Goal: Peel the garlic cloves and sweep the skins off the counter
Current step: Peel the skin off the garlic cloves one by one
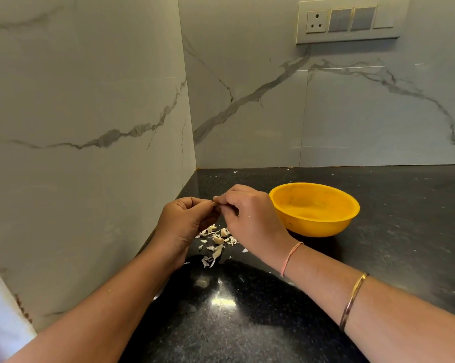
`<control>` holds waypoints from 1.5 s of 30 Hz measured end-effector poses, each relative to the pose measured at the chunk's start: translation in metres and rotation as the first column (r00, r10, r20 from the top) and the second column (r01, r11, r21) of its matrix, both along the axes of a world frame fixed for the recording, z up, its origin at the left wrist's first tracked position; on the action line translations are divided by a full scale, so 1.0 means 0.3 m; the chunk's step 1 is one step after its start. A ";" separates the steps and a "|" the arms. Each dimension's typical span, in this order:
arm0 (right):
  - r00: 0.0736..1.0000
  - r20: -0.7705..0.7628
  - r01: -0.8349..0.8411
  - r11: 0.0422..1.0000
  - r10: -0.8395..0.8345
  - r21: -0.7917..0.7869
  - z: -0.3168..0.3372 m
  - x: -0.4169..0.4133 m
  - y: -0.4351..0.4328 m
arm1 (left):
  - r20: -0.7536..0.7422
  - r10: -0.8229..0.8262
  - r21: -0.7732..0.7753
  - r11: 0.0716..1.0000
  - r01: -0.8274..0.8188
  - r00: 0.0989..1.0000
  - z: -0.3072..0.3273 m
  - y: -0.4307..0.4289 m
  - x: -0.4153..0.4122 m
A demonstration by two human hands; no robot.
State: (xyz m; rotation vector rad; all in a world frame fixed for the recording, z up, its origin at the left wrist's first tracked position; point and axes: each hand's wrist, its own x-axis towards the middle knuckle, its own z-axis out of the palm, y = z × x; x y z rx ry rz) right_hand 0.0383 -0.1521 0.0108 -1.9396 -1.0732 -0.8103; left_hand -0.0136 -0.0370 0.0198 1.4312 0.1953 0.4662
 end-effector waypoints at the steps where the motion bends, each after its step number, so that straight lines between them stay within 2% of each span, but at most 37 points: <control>1: 1.000 -0.029 0.001 1.000 -0.001 0.019 0.000 -0.001 -0.001 | 0.000 -0.001 -0.002 1.000 0.001 1.000 0.000 0.001 0.002; 5: 0.988 -0.149 -0.022 0.997 0.033 0.075 -0.004 0.002 -0.002 | -0.007 -0.009 0.010 1.000 0.009 1.000 -0.002 0.003 0.006; 12: 0.975 -0.191 -0.078 0.982 0.111 0.173 0.004 -0.005 0.006 | -0.051 0.043 0.056 0.998 -0.040 0.998 -0.019 0.011 0.025; 15: 0.949 -0.264 -0.104 0.963 0.171 0.249 0.011 -0.008 0.002 | -0.062 0.108 0.114 0.988 -0.100 0.992 -0.024 0.023 0.031; 18: 0.925 -0.318 -0.123 0.955 0.208 0.268 0.011 -0.004 -0.005 | -0.003 0.122 0.145 0.982 -0.120 0.993 -0.012 0.027 0.022; 22: 0.908 -0.365 -0.112 0.959 0.206 0.262 0.003 0.012 -0.004 | 0.050 0.063 0.177 0.982 -0.071 0.997 0.003 0.016 0.007; 28: 0.939 -0.319 -0.067 0.981 0.124 0.185 -0.011 0.031 -0.008 | 0.034 0.063 0.150 0.986 -0.067 0.997 0.010 0.021 0.009; 36: 0.996 -0.080 -0.034 0.998 0.038 0.049 -0.002 0.032 -0.018 | -0.016 -0.030 0.104 0.994 0.032 0.999 0.018 0.016 0.000; 45: 0.999 -0.049 -0.023 1.000 0.024 0.016 -0.001 0.037 -0.025 | -0.009 -0.041 0.164 0.986 0.042 0.999 0.014 0.019 -0.003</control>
